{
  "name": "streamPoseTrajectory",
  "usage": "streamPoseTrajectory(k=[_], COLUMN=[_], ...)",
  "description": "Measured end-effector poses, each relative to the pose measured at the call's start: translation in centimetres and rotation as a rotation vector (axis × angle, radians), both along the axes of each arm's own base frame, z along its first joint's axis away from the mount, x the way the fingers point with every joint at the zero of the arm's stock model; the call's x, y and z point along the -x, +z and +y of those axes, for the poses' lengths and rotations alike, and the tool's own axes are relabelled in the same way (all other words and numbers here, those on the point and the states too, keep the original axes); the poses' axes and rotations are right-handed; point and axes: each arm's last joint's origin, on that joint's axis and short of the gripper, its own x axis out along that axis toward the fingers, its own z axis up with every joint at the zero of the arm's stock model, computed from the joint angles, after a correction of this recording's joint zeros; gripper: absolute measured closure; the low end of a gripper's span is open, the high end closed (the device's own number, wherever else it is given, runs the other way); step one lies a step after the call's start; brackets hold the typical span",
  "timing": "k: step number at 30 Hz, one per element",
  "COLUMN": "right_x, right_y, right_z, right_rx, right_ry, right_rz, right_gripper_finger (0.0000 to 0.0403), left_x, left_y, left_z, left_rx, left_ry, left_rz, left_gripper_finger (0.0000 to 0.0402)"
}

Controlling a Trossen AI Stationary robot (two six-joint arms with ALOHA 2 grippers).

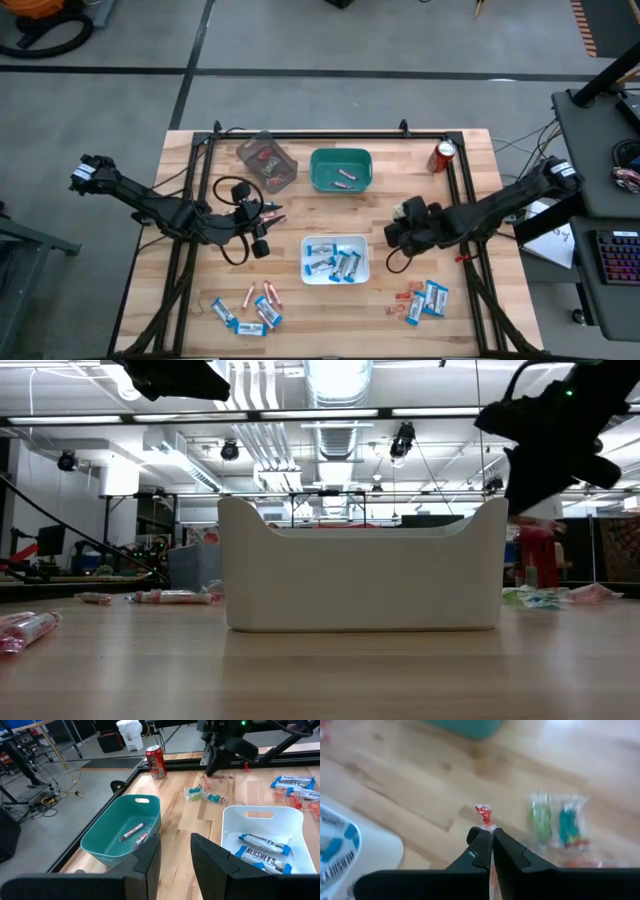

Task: Sort candy
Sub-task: Put the white candy into the green bin

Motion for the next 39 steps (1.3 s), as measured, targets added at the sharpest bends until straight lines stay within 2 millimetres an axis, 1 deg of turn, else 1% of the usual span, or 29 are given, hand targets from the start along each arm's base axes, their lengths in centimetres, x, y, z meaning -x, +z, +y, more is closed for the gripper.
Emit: streamPoseTrajectory(k=[3, 6, 10, 16, 18, 23, 26, 29, 31, 34, 39], right_x=[-0.2, -1.0, -2.5, -4.5, -5.1, -6.5, -7.4, -8.1, -8.5, -8.8, -9.4], right_y=[0.6, 1.1, 2.0, 3.9, 4.5, 5.3, 5.0, 3.9, 3.1, 1.9, 0.3], right_z=[-1.0, -2.1, -3.8, -6.4, -7.3, -9.1, -10.3, -11.2, -11.9, -13.4, -15.4], right_rx=[0.079, 0.186, 0.325, 0.507, 0.564, 0.679, 0.741, 0.828, 0.870, 0.892, 0.822], right_ry=[-0.020, -0.028, -0.027, 0.018, 0.042, 0.193, 0.364, 0.671, 0.799, 0.870, 0.871], right_rz=[-0.036, -0.073, -0.134, -0.192, -0.194, -0.186, -0.155, -0.028, 0.047, 0.135, 0.157], right_gripper_finger=[0.0394, 0.0394, 0.0394, 0.0394, 0.0394, 0.0394, 0.0394, 0.0394, 0.0394, 0.0394, 0.0394], left_x=[0.0, 0.0, 0.0, 0.0, 0.0, 0.0, 0.0, 0.0, 0.0, 0.0, 0.0], left_y=[0.0, 0.0, 0.0, 0.0, 0.0, 0.0, 0.0, 0.0, 0.0, 0.0, 0.0], left_z=[0.0, 0.0, 0.0, 0.0, 0.0, 0.0, 0.0, 0.0, 0.0, 0.0, 0.0], left_rx=[0.000, 0.000, 0.004, 0.008, 0.008, 0.008, 0.008, 0.008, 0.008, 0.008, 0.008], left_ry=[0.000, 0.000, 0.001, 0.002, 0.002, 0.002, 0.002, 0.002, 0.002, 0.002, 0.002], left_rz=[0.000, -0.001, -0.004, -0.006, -0.006, -0.006, -0.006, -0.006, -0.006, -0.006, -0.005], left_gripper_finger=[0.0311, 0.0311, 0.0311, 0.0311, 0.0311, 0.0311, 0.0311, 0.0311, 0.0311, 0.0311, 0.0311])
